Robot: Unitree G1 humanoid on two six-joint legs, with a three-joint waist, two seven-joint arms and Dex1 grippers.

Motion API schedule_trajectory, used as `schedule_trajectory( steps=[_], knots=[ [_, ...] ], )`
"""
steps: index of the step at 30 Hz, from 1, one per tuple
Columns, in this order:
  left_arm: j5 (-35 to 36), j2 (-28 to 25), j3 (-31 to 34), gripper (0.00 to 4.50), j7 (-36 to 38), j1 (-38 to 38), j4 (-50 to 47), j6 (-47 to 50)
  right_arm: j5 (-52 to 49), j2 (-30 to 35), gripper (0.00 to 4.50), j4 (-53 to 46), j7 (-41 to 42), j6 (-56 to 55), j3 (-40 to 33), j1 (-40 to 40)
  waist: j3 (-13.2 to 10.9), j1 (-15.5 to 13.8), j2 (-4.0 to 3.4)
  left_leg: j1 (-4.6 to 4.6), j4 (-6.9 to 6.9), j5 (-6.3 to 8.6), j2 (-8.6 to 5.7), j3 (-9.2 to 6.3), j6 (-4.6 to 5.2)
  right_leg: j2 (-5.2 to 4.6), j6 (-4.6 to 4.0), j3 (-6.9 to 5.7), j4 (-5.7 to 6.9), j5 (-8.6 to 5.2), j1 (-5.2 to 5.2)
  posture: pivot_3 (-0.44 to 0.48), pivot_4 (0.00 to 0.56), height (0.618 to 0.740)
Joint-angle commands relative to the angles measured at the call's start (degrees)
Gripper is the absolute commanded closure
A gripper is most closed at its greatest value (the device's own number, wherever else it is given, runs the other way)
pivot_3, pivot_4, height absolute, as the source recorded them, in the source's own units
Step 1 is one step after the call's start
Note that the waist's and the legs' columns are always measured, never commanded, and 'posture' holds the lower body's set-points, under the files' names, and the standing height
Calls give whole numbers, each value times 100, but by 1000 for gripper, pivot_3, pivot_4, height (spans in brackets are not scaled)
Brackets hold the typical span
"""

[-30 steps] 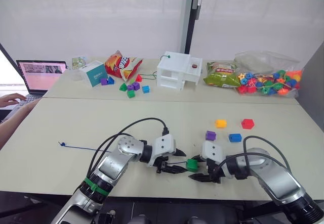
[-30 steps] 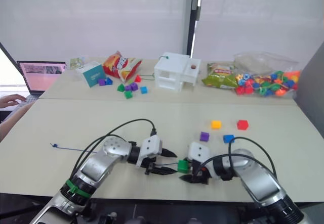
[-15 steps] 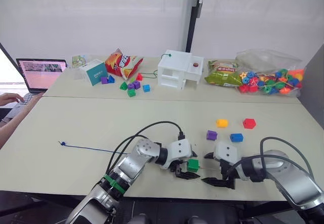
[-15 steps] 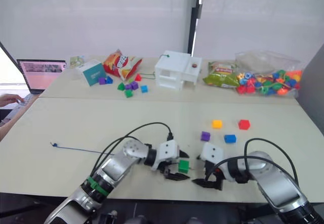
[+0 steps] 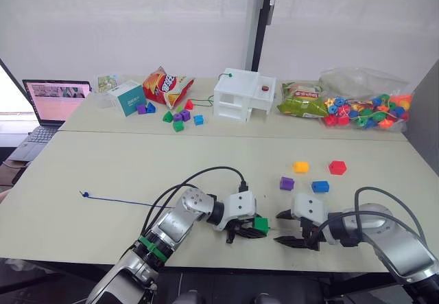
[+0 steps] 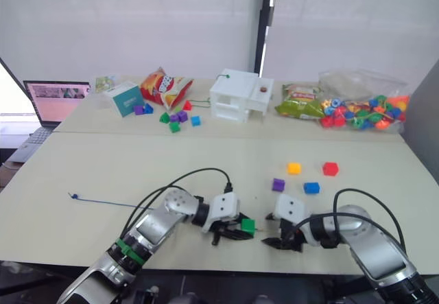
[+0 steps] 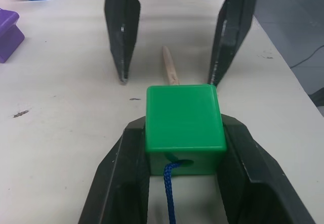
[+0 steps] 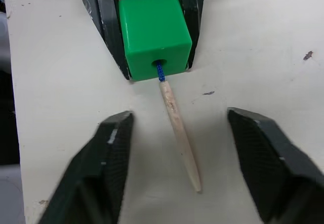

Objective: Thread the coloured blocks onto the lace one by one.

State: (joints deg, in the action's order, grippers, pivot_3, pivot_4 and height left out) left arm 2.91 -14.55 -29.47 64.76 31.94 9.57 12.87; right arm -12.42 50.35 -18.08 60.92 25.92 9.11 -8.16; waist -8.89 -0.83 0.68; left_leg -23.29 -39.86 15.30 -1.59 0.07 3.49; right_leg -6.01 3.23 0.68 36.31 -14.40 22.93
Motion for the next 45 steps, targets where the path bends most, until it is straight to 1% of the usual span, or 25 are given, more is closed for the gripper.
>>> schedule_trajectory(
  steps=[1,3,4,5,6,9,12,14,15,17,20,21,24,27,29,32,35,37,39,42,45],
  knots=[
    [84,27,76,3300,36,75,-119,-41,168,118,2884,80,-38,-115,-39,74,0,-1,0,0,0,0,0,0,0,0,0,0,0,0,0,0,150,740],
    [89,21,83,3300,44,78,-116,-29,168,132,3559,93,-21,-183,-67,85,0,-1,0,0,-1,0,0,0,0,0,0,0,1,0,0,0,150,740],
    [93,17,88,3300,49,79,-112,-27,161,131,3996,99,-17,-208,-81,81,0,-1,0,0,-1,0,0,0,1,0,0,0,1,0,0,0,150,740],
    [96,14,92,3300,52,78,-110,-25,155,129,4293,104,-17,-226,-89,79,0,-1,0,0,-1,0,0,0,1,0,1,0,1,0,-1,0,150,740],
    [141,-30,146,3300,74,54,-140,-3,142,135,4500,99,3,-274,-106,71,0,0,0,0,-2,-1,0,0,1,0,1,0,1,0,0,0,150,740],
    [368,-305,437,3300,163,-141,-331,17,27,139,4500,29,108,-393,-158,23,0,10,0,0,-2,-1,0,1,1,0,1,2,5,0,3,0,150,740],
    [553,-898,837,3300,347,-491,-517,-175,-4,139,4500,-80,147,-324,-105,-96,0,53,-1,-1,1,-1,1,7,1,0,0,11,25,0,20,0,150,740],
    [652,-1386,1186,3300,501,-691,-405,-441,-12,149,4500,-156,189,-283,-61,-140,0,63,-1,0,4,-1,4,6,0,1,-8,11,37,-5,26,0,150,740],
    [681,-1524,1283,3300,542,-745,-361,-526,-11,154,4500,-180,206,-277,-53,-145,0,64,-1,1,4,-2,8,6,-1,1,-11,10,39,-6,27,0,150,740],
    [816,-2221,1764,3300,923,-888,111,-980,-30,164,4500,-268,269,-218,-8,-197,0,58,-1,5,3,-4,8,5,-4,0,-11,9,42,-6,25,0,150,740],
    [933,-3202,2380,3300,1438,-977,1106,-1741,-42,189,4500,-421,340,-124,62,-248,-1,127,0,9,6,-4,19,7,-6,3,-20,7,45,-9,30,0,150,740],
    [924,-3435,2482,3300,1564,-973,1429,-1972,-43,194,4500,-450,350,-104,70,-249,-1,149,0,11,9,-4,21,7,-7,4,-25,4,45,-11,30,0,150,740],
    [773,-4139,2762,3300,1886,-795,2865,-2743,-52,196,4500,-480,393,-61,115,-307,-1,154,-1,14,16,-4,19,8,-7,0,-28,1,48,-14,33,0,150,740],
    [629,-4552,2874,3300,2050,-607,3678,-3187,-11,157,4500,-404,433,-88,182,-382,-2,150,-2,11,14,-4,15,9,-6,0,-28,-6,48,-14,35,0,150,740],
    [532,-4690,2900,3300,2113,-485,4062,-3415,19,135,4500,-332,470,-127,231,-430,-2,128,-2,9,13,-3,15,11,-6,-1,-27,-8,49,-13,35,0,150,740],
    [387,-4772,2902,3300,2127,-286,4388,-3736,60,93,4500,-207,525,-189,332,-547,-2,88,-1,6,7,-3,13,12,-6,-1,-25,-11,52,-13,34,0,150,740],
    [397,-4654,2996,3300,2037,-34,4531,-3918,75,32,4500,-115,563,-220,411,-665,-4,57,3,1,2,-4,11,13,-6,-1,-24,-12,57,-12,35,0,150,740],
    [591,-4533,3080,2217,2180,73,4412,-3664,85,9,4500,-79,572,-228,447,-715,-4,41,3,1,0,-4,10,14,-6,0,-24,-13,59,-12,35,0,150,740],
    [835,-4408,3145,1652,2349,17,3886,-3272,82,-17,4500,-77,568,-195,474,-767,-4,38,3,1,0,-4,10,14,-6,0,-23,-13,62,-12,35,0,150,740],
    [1317,-4180,3174,589,2372,-236,2416,-2212,90,-54,4500,-120,542,-84,534,-838,-6,31,6,-3,-1,-4,11,13,-6,1,-23,-12,68,-12,36,0,150,740],
    [1943,-3789,3099,589,2078,-542,623,-989,129,-104,4500,-206,472,126,663,-906,-6,31,7,-5,-2,-4,11,12,-6,-1,-22,-9,70,-12,36,0,150,740]
  ],
)
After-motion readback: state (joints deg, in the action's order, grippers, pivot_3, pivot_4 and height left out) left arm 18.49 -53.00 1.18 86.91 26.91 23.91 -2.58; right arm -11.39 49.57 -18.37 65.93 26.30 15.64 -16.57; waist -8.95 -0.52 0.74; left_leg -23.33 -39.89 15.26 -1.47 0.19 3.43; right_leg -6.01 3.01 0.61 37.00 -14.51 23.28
